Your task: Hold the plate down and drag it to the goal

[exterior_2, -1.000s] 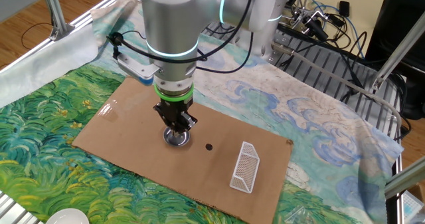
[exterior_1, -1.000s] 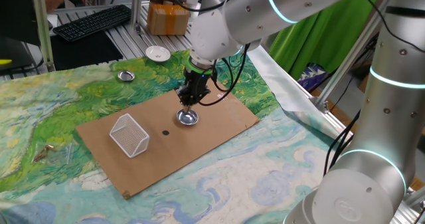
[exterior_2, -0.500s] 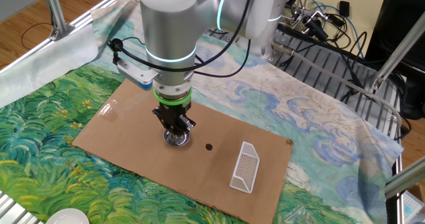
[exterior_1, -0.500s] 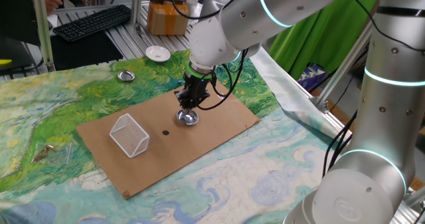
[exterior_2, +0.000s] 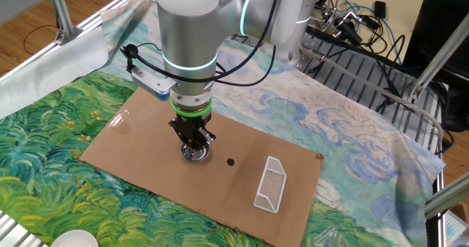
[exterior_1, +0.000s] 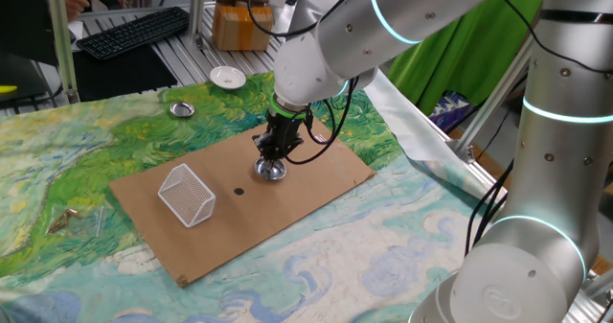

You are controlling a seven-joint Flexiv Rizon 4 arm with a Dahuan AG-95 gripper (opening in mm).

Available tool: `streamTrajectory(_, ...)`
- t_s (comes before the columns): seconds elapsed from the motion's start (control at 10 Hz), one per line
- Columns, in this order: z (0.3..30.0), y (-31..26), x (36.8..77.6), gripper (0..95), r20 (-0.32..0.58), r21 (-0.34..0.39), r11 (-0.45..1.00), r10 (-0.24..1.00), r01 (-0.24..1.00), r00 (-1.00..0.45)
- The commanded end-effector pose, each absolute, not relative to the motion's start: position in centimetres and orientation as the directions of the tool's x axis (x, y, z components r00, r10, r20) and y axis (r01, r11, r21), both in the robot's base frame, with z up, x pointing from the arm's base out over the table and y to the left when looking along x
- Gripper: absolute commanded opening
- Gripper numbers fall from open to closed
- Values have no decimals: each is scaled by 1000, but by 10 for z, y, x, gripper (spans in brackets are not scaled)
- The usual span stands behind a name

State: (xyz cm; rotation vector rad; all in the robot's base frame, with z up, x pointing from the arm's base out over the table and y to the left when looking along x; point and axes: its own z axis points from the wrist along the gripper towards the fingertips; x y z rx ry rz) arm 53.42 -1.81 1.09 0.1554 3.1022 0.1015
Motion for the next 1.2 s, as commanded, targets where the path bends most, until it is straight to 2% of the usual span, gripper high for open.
streamTrajectory(0.1, 11, -19, 534, 0, -27, 66, 993, 101, 99, -995)
streamTrajectory(1.2, 11, -16, 531, 0, -27, 69, 992, 109, 107, -994)
